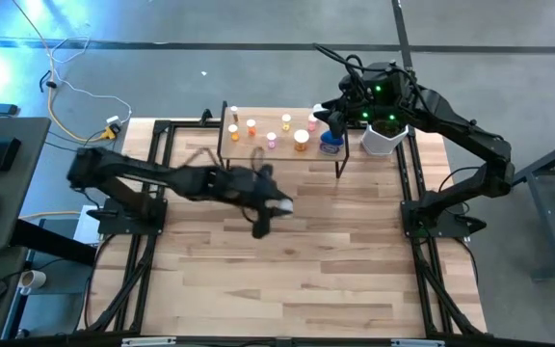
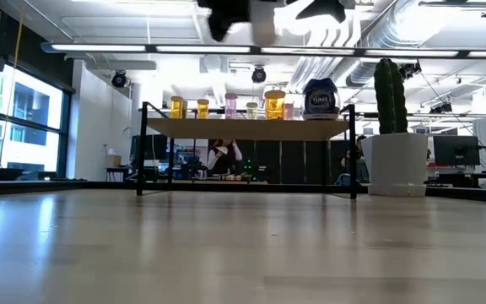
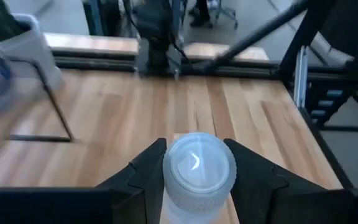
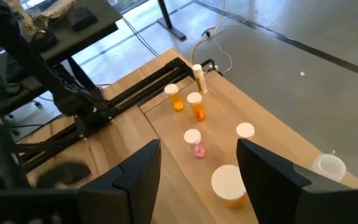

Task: Pick and place medicine bottles onto shelf by color
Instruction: Put the white medicine bottle on the shelf

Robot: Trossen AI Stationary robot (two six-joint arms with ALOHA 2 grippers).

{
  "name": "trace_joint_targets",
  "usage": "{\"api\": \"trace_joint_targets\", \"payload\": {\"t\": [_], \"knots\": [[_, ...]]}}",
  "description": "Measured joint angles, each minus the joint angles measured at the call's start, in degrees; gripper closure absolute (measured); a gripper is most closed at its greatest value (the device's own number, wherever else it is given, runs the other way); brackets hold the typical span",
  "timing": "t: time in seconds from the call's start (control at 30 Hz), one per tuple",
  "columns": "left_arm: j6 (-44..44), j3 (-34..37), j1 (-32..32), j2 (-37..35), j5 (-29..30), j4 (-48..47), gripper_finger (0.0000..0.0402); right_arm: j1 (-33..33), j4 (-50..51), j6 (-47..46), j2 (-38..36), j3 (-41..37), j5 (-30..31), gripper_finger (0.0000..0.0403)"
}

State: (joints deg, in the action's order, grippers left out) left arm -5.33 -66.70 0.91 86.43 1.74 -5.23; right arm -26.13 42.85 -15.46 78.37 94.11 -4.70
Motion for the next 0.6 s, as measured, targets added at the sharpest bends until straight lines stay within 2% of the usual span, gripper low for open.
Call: {"api": "trace_joint_targets", "payload": {"t": [0.17,0.3,0.6], "knots": [[1.47,4.89,2.85,-9.77,0.15,-0.72,0.0265,-0.1,-0.33,-0.04,0.0,0.0,1.07,0.0201],[0.92,11.74,5.68,-18.3,0.97,-1.02,0.0266,-0.22,-0.91,-0.05,0.0,0.0,2.59,0.0201],[-1.52,25.48,10.64,-31.41,8.82,2.62,0.0261,-0.22,-3.15,-1.03,0.0,0.0,5.94,0.0201]]}}
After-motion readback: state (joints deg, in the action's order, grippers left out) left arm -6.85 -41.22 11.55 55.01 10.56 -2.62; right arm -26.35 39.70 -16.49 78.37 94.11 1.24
